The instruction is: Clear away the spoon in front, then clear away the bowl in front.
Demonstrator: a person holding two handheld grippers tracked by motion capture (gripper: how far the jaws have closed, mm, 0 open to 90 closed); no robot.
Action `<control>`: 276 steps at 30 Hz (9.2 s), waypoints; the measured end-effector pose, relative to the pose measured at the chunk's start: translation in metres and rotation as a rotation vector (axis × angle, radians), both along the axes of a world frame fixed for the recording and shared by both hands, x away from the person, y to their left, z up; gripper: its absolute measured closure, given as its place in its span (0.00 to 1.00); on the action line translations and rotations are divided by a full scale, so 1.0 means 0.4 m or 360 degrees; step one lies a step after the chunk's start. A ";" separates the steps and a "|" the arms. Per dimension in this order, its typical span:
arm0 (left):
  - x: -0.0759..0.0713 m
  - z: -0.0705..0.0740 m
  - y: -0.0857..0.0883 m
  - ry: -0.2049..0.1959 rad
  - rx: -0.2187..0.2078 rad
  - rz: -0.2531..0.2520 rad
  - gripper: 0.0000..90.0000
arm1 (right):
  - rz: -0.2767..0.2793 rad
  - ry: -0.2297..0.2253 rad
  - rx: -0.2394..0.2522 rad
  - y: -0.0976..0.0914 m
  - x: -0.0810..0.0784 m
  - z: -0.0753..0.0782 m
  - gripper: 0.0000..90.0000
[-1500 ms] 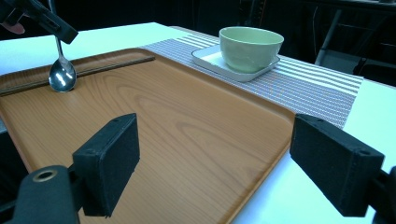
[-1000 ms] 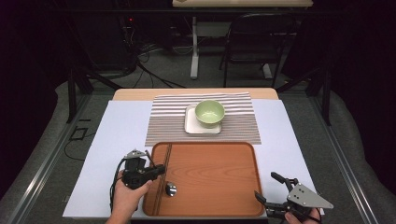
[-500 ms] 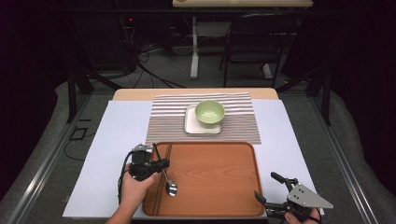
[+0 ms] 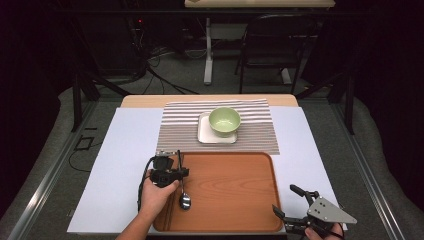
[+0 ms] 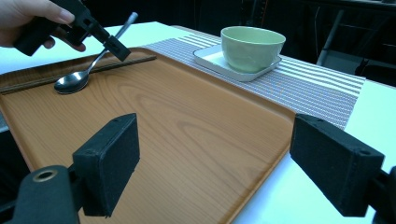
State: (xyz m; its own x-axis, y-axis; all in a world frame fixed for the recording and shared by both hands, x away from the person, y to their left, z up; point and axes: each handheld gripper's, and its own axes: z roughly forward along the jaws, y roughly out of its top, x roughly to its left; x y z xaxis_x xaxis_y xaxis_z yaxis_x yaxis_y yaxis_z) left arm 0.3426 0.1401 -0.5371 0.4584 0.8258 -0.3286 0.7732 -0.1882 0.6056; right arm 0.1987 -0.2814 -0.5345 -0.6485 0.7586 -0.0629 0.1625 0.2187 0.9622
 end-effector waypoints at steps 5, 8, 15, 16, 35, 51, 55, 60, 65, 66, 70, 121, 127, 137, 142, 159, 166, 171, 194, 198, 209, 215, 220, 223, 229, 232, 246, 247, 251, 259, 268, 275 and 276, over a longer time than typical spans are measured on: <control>0.008 -0.014 -0.016 -0.0002 0.0040 -0.0031 0.87 | -0.0004 0.0000 0.0002 0.000 -0.001 0.000 0.17; 0.008 -0.020 -0.020 0.0000 0.0042 -0.0032 0.87 | -0.0003 0.0001 0.0005 -0.001 -0.001 0.000 0.17; 0.019 -0.027 -0.012 0.0010 -0.0022 -0.0017 0.87 | -0.0001 -0.0002 0.0003 0.000 -0.001 0.000 0.17; 0.023 -0.027 -0.009 0.0013 -0.0031 -0.0010 0.87 | -0.0002 -0.0001 0.0002 0.000 -0.001 0.000 0.17; 0.054 -0.041 0.007 -0.0043 -0.0111 -0.0019 0.78 | 0.0001 -0.0002 0.0000 0.000 0.000 0.000 0.17; 0.087 -0.044 0.007 -0.0028 -0.0084 0.0036 0.82 | 0.0005 0.0005 -0.0001 0.000 0.001 0.000 0.17; 0.081 -0.038 0.008 -0.0043 -0.0049 0.0032 0.82 | 0.0005 0.0010 0.0003 0.000 0.001 -0.001 0.17; 0.075 -0.038 0.012 -0.0055 -0.0031 0.0045 0.78 | 0.0005 0.0012 0.0003 0.001 0.001 -0.001 0.17; 0.081 -0.031 0.016 -0.0073 -0.0038 0.0064 0.76 | 0.0005 0.0015 0.0000 0.002 0.002 -0.001 0.17; 0.084 -0.030 0.017 -0.0073 -0.0039 0.0068 0.75 | 0.0006 0.0014 0.0000 0.002 0.002 -0.001 0.17; 0.096 -0.024 0.016 -0.0093 -0.0035 0.0078 0.73 | 0.0006 0.0016 0.0001 0.001 0.003 -0.001 0.17; 0.130 0.039 0.000 -0.0204 -0.0077 0.0135 0.47 | 0.0009 0.0002 -0.0007 0.001 0.001 0.000 0.17; 0.133 0.053 0.001 -0.0223 -0.0048 0.0132 0.44 | 0.0008 0.0005 -0.0006 0.001 0.001 0.000 0.17; 0.144 0.080 0.000 -0.0232 -0.0031 0.0131 0.44 | 0.0008 0.0008 -0.0004 0.002 0.001 0.000 0.17; 0.154 0.096 0.000 -0.0223 -0.0038 0.0133 0.44 | 0.0006 0.0010 -0.0001 0.002 0.002 -0.001 0.17; 0.189 0.137 -0.012 -0.0185 -0.0123 0.0184 0.44 | 0.0003 0.0011 0.0000 0.002 0.002 -0.001 0.17; 0.214 0.152 -0.036 -0.0183 -0.0145 0.0200 0.44 | 0.0004 0.0008 -0.0002 0.001 0.002 -0.001 0.17; 0.234 0.156 -0.054 -0.0180 -0.0143 0.0205 0.45 | 0.0003 0.0006 -0.0001 0.001 0.002 -0.001 0.17; 0.321 0.158 -0.119 -0.0140 -0.0139 0.0277 0.47 | 0.0005 -0.0001 -0.0004 0.000 0.001 0.000 0.17; 0.333 0.158 -0.137 -0.0138 -0.0132 0.0287 0.47 | 0.0004 0.0003 0.0001 0.000 0.001 -0.001 0.17; 0.367 0.146 -0.190 -0.0124 -0.0114 0.0321 0.47 | 0.0006 -0.0002 0.0001 -0.001 0.001 -0.001 0.17; 0.378 0.127 -0.212 -0.0109 -0.0113 0.0319 0.47 | 0.0007 0.0001 0.0004 -0.002 0.001 -0.001 0.17; 0.385 0.117 -0.223 -0.0109 -0.0110 0.0327 0.47 | 0.0005 0.0003 0.0009 -0.002 0.002 -0.001 0.17; 0.389 0.114 -0.226 -0.0111 -0.0108 0.0329 0.47 | 0.0008 0.0003 0.0008 -0.002 0.002 -0.001 0.17; 0.395 0.104 -0.235 -0.0110 -0.0094 0.0326 0.47 | 0.0007 0.0005 0.0008 -0.002 0.002 -0.001 0.17; 0.400 0.098 -0.238 -0.0105 -0.0085 0.0326 0.47 | 0.0007 0.0004 0.0010 -0.002 0.002 -0.001 0.17; 0.424 0.059 -0.247 -0.0060 -0.0071 0.0367 0.47 | 0.0008 0.0005 0.0012 -0.003 0.002 -0.001 0.17; 0.425 0.056 -0.248 -0.0056 -0.0068 0.0370 0.47 | 0.0008 0.0005 0.0012 -0.003 0.002 -0.001 0.17; 0.430 0.040 -0.252 -0.0038 -0.0069 0.0375 0.47 | 0.0009 0.0005 0.0014 -0.003 0.002 -0.001 0.17; 0.439 0.015 -0.260 -0.0024 -0.0060 0.0383 0.51 | 0.0008 0.0008 0.0022 -0.006 0.002 -0.002 0.17; 0.445 -0.002 -0.262 -0.0027 -0.0054 0.0392 0.54 | 0.0005 0.0008 0.0025 -0.006 0.002 -0.002 0.17; 0.450 -0.004 -0.273 -0.0046 -0.0012 0.0377 0.54 | 0.0004 0.0010 0.0026 -0.006 0.002 -0.002 0.17; 0.450 -0.005 -0.275 -0.0048 -0.0004 0.0377 0.54 | 0.0004 0.0013 0.0027 -0.007 0.002 -0.002 0.17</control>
State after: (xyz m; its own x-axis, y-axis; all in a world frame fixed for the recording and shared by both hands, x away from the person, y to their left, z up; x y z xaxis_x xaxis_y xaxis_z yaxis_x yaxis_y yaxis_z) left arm 0.5227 0.0303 -0.5390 0.2616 0.9106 -0.3200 0.7770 -0.0020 0.6295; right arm 0.1996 -0.2841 -0.5351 -0.6509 0.7579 -0.0447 0.1699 0.2028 0.9644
